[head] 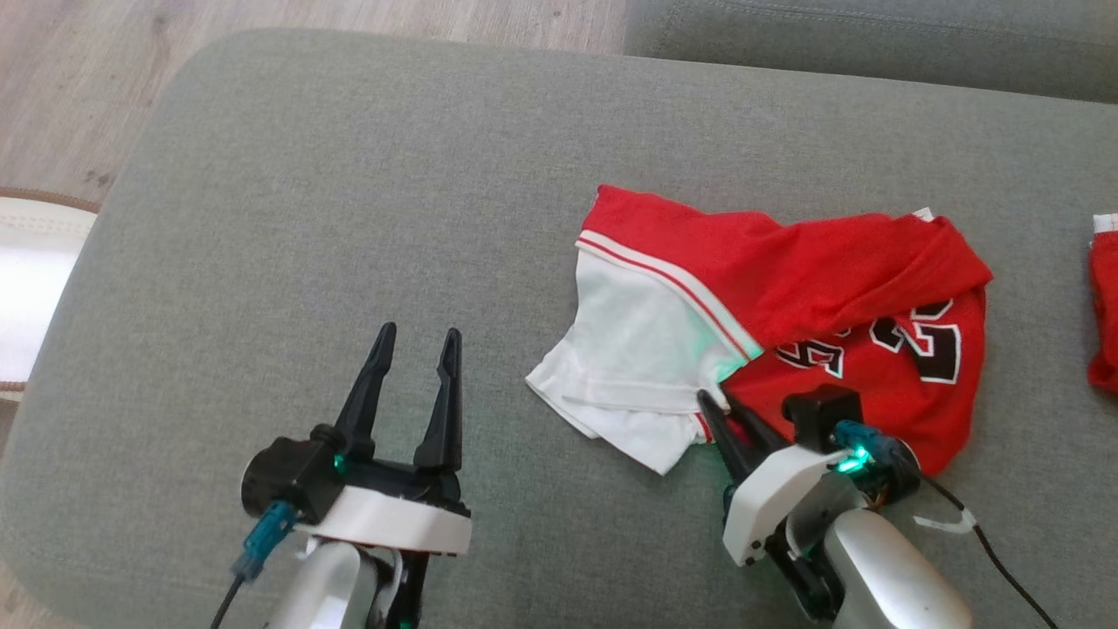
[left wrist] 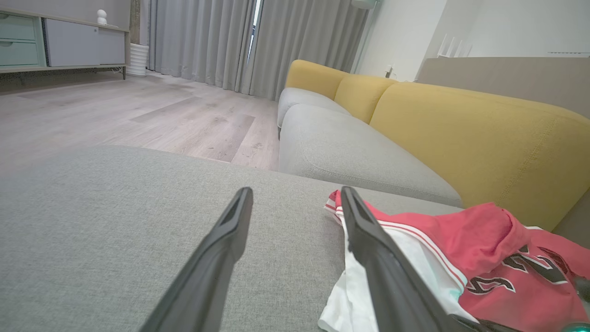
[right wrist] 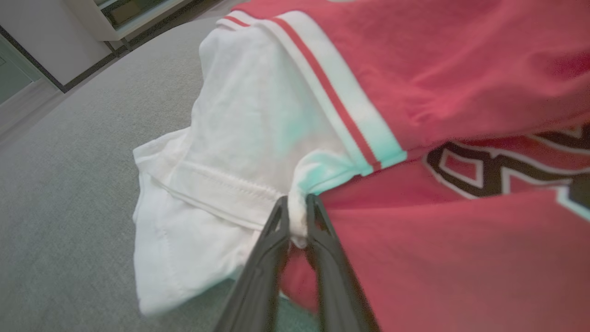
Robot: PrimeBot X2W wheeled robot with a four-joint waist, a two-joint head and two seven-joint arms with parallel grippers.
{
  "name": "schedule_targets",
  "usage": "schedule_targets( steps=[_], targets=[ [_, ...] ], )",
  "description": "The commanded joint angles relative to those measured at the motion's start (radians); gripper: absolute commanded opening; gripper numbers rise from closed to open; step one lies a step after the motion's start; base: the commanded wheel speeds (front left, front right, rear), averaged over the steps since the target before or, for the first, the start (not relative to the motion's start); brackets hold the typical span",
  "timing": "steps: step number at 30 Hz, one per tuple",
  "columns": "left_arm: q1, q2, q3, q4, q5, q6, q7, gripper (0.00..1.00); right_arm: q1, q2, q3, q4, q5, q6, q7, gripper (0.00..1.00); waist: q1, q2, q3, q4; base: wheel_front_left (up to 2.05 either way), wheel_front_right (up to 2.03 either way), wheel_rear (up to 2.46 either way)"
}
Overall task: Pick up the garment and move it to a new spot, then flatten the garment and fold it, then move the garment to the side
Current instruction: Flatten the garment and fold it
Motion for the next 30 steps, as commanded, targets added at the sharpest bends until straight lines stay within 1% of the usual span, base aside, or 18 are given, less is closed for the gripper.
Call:
schedule_targets(
  steps=[1, 7, 12, 18, 21, 22, 23, 26, 30],
  targets=[
    [-0.039, 0.005, 0.026, -0.028, -0.001, -0.001, -0.005, 1.0, -0.037, 0.009, 0.03, -0.019, -0.001, -0.001, -0.009, 0.0, -0.0001, 0.0, -0.001, -0.001, 0.0, 0.0, 0.0],
    [-0.034, 0.005, 0.029, -0.023, 0.0, 0.0, -0.005, 1.0, -0.05, 0.009, 0.042, -0.039, -0.009, -0.001, -0.034, 0.0, -0.0001, 0.0, -0.016, -0.008, 0.0, 0.0, 0.0],
    [-0.027, 0.005, 0.032, -0.022, 0.002, 0.0, -0.005, 1.0, -0.053, 0.009, 0.04, -0.091, -0.009, -0.001, -0.039, 0.0, -0.0001, 0.0, -0.032, -0.016, 0.0, 0.0, 0.0],
    [-0.024, 0.005, 0.035, -0.025, 0.0, 0.001, -0.005, 1.0, -0.075, 0.009, 0.017, -0.168, 0.005, -0.001, -0.005, 0.0, -0.0001, 0.0, -0.036, -0.018, 0.0, 0.0, 0.0],
    [-0.025, 0.005, 0.032, -0.024, -0.003, 0.001, -0.005, 1.0, -0.096, 0.009, 0.012, -0.181, -0.005, -0.001, 0.024, 0.0, -0.0001, 0.0, -0.035, -0.013, 0.0, 0.0, 0.0],
    [-0.025, 0.005, 0.03, -0.024, -0.005, 0.001, -0.005, 1.0, -0.102, 0.009, 0.012, -0.177, -0.009, -0.001, 0.039, 0.88, -0.0001, 0.0, -0.035, -0.01, 0.0, 0.0, 0.0],
    [-0.026, 0.005, 0.029, -0.025, -0.006, 0.002, -0.005, 1.0, -0.108, 0.009, 0.018, -0.171, -0.018, -0.001, 0.056, 1.0, -0.0001, 0.0, -0.034, -0.007, 0.0, 0.0, 0.0],
    [-0.027, 0.005, 0.027, -0.025, -0.01, 0.003, -0.005, 1.0, -0.118, 0.009, 0.016, -0.164, -0.025, -0.001, 0.067, 1.0, -0.0001, 0.0, -0.033, -0.001, 0.0, 0.0, 0.0],
    [-0.025, 0.005, 0.034, -0.028, -0.011, 0.007, -0.005, 1.0, -0.126, 0.009, -0.001, -0.178, -0.037, -0.001, 0.048, 1.0, -0.0001, 0.0, -0.036, -0.001, 0.0, 0.0, 0.0]
  ],
)
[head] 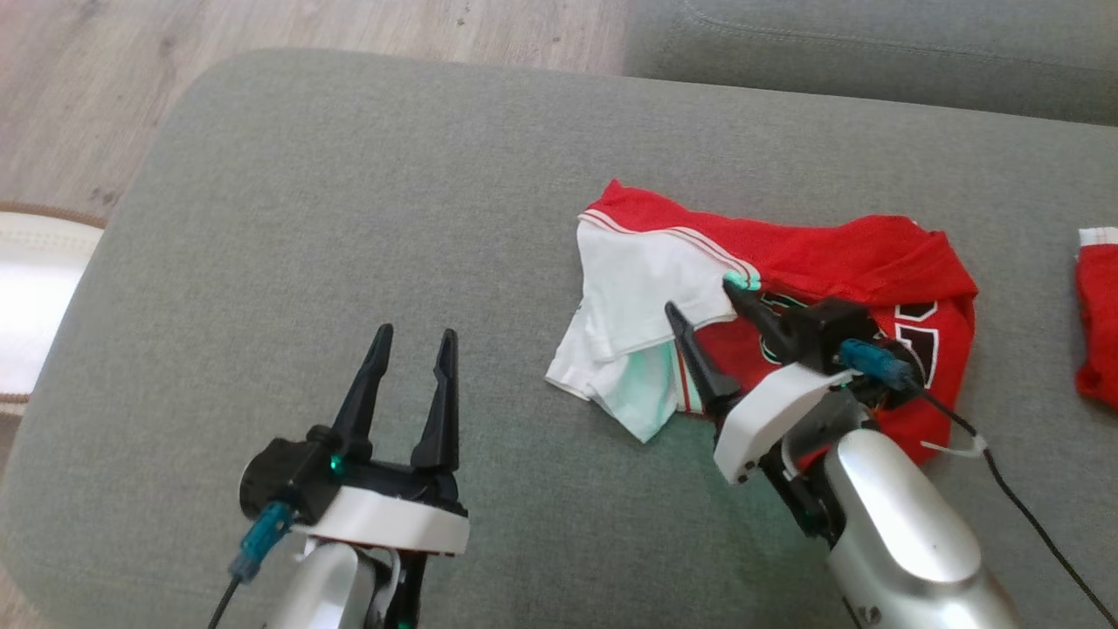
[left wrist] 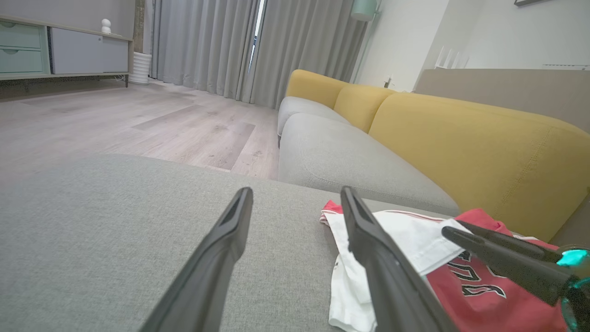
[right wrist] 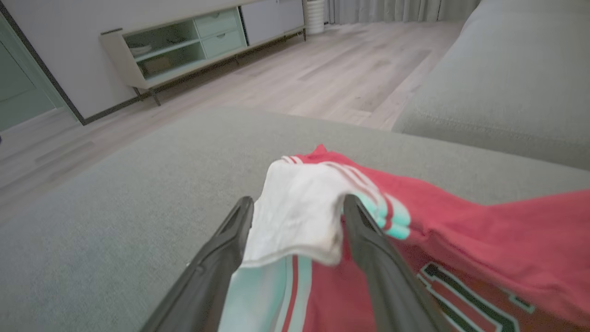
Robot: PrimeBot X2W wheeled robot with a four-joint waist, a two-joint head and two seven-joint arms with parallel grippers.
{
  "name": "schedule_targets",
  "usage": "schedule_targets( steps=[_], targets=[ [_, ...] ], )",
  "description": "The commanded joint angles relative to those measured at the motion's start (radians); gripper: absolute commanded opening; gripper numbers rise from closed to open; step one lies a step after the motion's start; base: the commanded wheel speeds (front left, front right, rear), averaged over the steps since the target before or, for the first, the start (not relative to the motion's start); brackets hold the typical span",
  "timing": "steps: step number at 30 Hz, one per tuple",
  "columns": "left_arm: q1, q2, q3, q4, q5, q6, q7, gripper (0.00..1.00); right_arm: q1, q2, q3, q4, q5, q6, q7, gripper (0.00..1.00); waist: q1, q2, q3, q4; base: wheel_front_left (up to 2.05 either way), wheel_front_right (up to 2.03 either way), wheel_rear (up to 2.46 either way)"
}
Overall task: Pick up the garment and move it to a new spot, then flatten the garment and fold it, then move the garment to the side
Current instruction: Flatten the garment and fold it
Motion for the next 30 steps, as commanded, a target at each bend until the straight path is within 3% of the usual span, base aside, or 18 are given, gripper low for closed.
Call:
schedule_targets(
  steps=[1, 5, 18, 30],
  targets=[
    [-0.023, 0.005, 0.037, -0.032, 0.0, 0.006, -0.005, 1.0, -0.032, 0.01, 0.006, -0.048, -0.002, -0.001, -0.024, 1.0, 0.0, 0.0, -0.004, -0.006, 0.0, 0.0, 0.0],
    [-0.02, 0.005, 0.058, -0.038, 0.008, 0.008, -0.005, 1.0, -0.011, 0.01, 0.0, -0.095, 0.004, -0.001, -0.074, 1.0, 0.0, 0.0, -0.012, -0.033, 0.0, 0.0, 0.0],
    [-0.007, 0.005, 0.079, -0.075, 0.031, 0.0, -0.005, 1.0, 0.127, 0.008, -0.154, -0.2, -0.121, -0.001, -0.218, 1.0, 0.0, 0.0, -0.039, -0.138, 0.0, 0.0, 0.0],
    [0.003, 0.005, 0.071, -0.088, 0.032, -0.006, -0.005, 1.0, 0.242, 0.01, -0.189, -0.245, -0.089, -0.001, -0.252, 1.0, 0.0, 0.0, -0.039, -0.175, 0.0, 0.0, 0.0]
  ],
)
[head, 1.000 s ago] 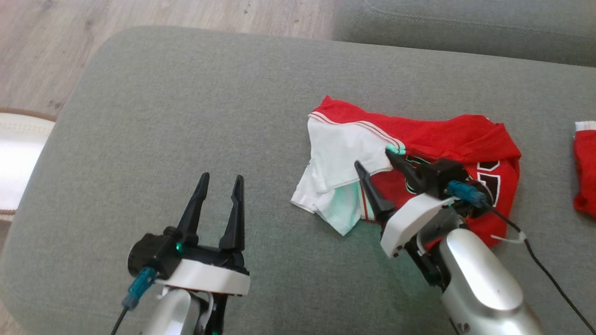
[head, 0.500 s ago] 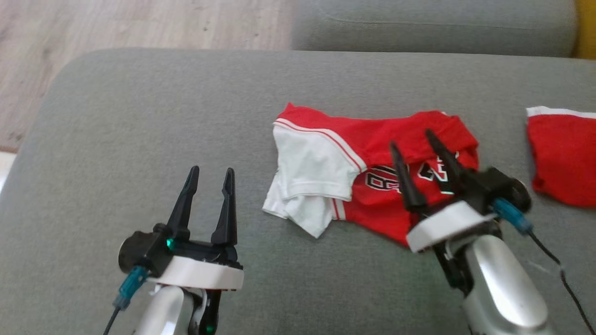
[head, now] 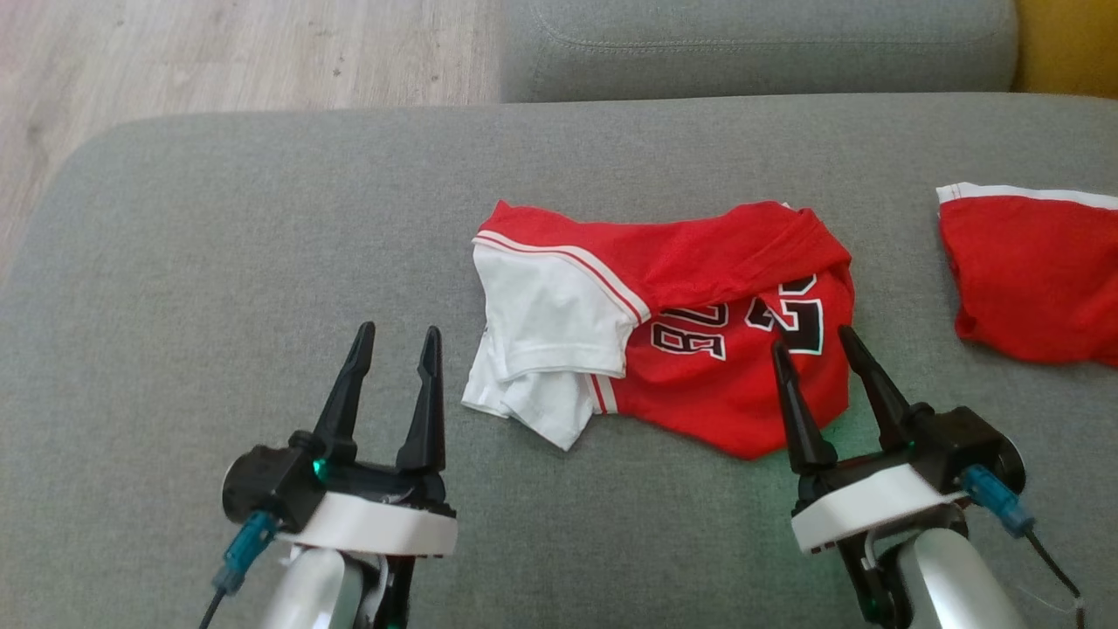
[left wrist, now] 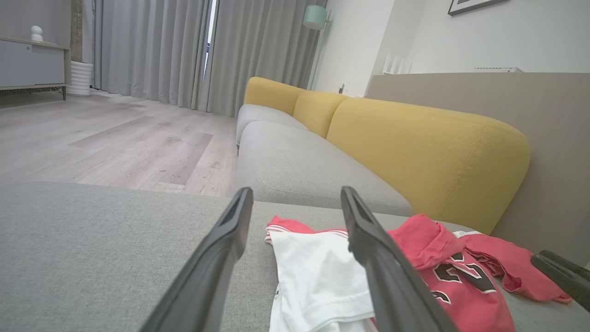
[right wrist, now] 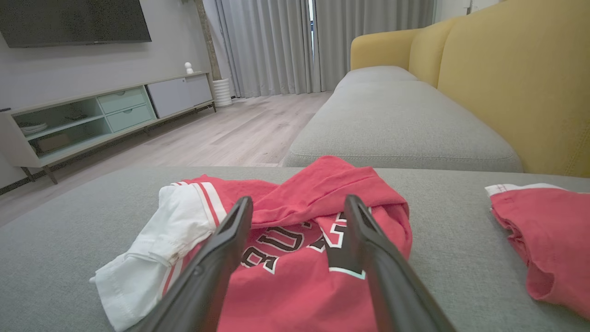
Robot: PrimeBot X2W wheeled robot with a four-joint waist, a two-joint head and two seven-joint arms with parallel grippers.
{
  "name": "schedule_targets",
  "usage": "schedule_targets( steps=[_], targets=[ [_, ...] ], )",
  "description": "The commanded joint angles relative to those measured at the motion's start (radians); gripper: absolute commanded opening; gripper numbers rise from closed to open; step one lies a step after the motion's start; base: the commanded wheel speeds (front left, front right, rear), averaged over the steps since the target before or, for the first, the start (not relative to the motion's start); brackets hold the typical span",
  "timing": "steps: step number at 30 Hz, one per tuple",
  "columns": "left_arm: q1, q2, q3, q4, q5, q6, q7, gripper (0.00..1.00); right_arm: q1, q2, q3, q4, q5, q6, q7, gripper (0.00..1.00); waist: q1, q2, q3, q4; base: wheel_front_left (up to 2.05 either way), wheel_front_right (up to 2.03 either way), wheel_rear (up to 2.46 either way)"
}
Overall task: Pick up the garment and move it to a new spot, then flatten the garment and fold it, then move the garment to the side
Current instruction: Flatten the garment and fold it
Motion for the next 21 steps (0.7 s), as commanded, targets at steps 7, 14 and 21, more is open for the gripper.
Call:
schedule_targets(
  steps=[7, 14, 21],
  targets=[
    [-0.046, 0.005, 0.014, -0.037, 0.003, -0.01, -0.005, 1.0, -0.082, 0.003, 0.04, -0.009, 0.035, -0.001, 0.022, 1.0, 0.0001, 0.0, 0.042, 0.029, 0.0, 0.0, 0.0],
    [-0.068, 0.005, -0.005, -0.022, -0.01, -0.013, -0.005, 1.0, -0.191, 0.0, 0.091, 0.067, -0.133, -0.001, 0.076, 1.0, 0.0001, 0.0, 0.091, 0.083, 0.0, 0.0, 0.0],
    [-0.088, 0.005, -0.023, -0.007, -0.025, -0.014, -0.005, 1.0, -0.288, -0.023, 0.124, 0.209, -0.234, -0.001, 0.1, 1.0, 0.0001, 0.0, 0.124, 0.147, 0.0, 0.0, 0.0]
  ],
)
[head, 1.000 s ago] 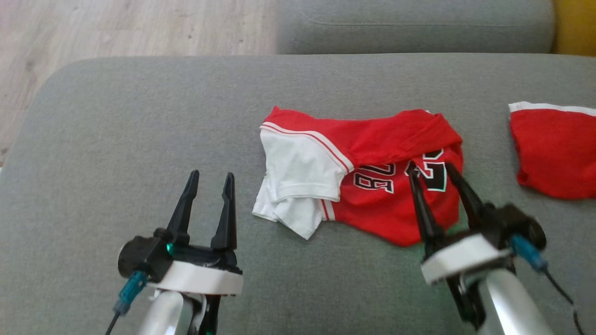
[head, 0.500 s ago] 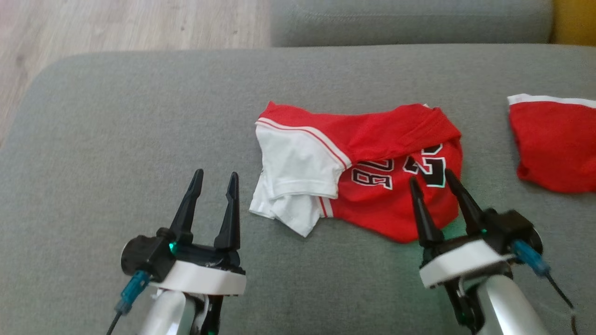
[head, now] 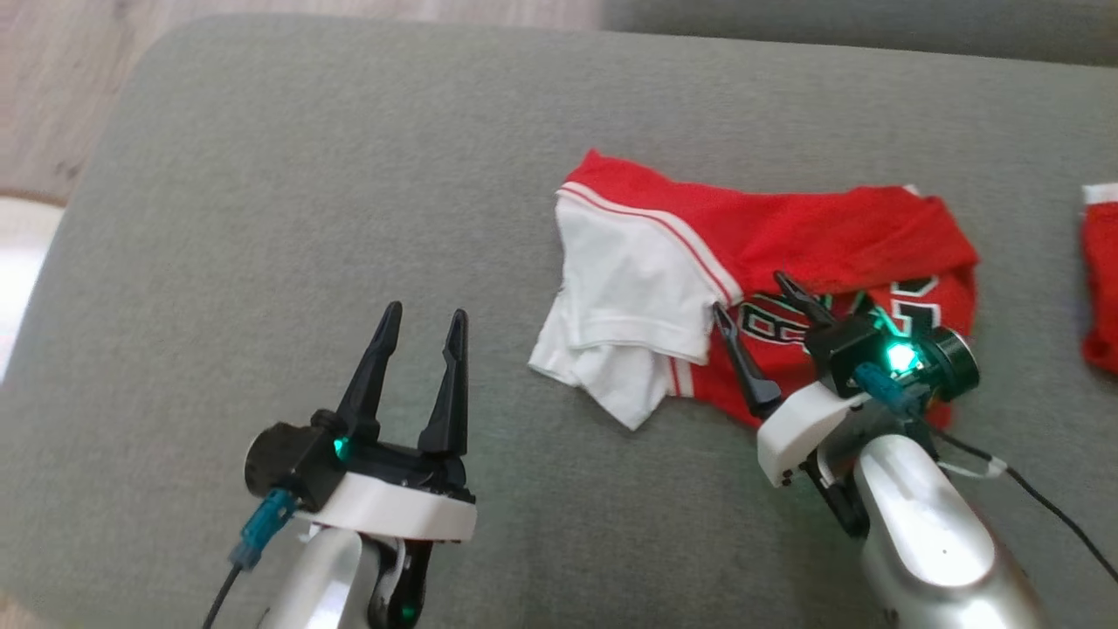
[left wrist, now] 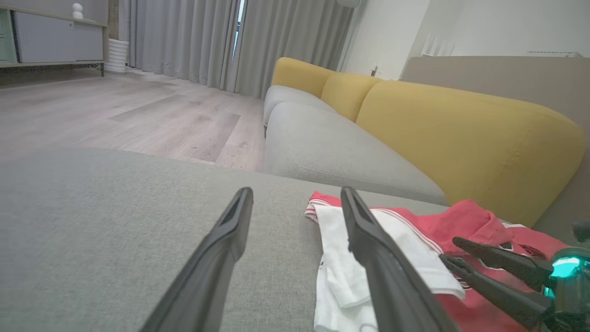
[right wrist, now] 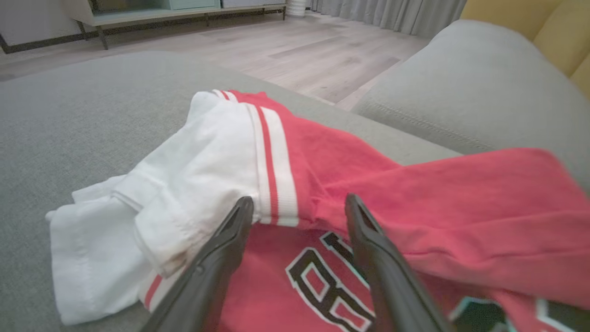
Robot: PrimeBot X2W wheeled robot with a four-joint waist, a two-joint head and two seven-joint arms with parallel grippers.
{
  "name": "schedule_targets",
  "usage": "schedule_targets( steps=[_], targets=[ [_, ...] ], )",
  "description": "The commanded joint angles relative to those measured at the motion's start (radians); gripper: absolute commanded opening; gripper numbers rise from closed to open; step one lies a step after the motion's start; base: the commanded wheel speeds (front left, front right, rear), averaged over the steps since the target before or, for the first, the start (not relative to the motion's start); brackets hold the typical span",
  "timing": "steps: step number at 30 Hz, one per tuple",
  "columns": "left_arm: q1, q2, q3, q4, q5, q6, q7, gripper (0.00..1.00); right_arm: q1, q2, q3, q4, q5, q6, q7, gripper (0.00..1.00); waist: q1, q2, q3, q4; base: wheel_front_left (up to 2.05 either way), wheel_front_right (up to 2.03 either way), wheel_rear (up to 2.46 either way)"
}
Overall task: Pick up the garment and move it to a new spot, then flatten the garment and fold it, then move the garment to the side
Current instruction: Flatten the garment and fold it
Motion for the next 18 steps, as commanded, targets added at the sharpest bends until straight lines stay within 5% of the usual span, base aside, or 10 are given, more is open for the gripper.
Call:
schedule_targets(
  steps=[1, 16, 17, 18],
  targets=[
    [-0.041, 0.005, 0.02, -0.024, -0.012, -0.001, -0.005, 1.0, -0.043, 0.003, 0.029, -0.005, 0.01, -0.001, 0.0, 1.0, -0.0001, 0.0, 0.016, 0.027, 0.0, 0.0, 0.0],
    [-0.05, 0.005, -0.006, -0.02, -0.03, 0.006, -0.005, 1.0, -0.166, -0.01, 0.152, 0.154, 0.196, -0.001, -0.038, 0.99, -0.0001, 0.0, 0.038, 0.097, 0.0, 0.0, 0.0],
    [-0.05, 0.005, -0.006, -0.02, -0.03, 0.006, -0.005, 1.0, -0.172, -0.01, 0.157, 0.16, 0.201, -0.001, -0.041, 0.4, -0.0001, 0.0, 0.038, 0.099, 0.0, 0.0, 0.0],
    [-0.049, 0.005, -0.007, -0.02, -0.03, 0.006, -0.005, 1.0, -0.177, -0.01, 0.163, 0.165, 0.206, -0.001, -0.046, 0.0, -0.0001, 0.0, 0.037, 0.1, 0.0, 0.0, 0.0]
  ],
)
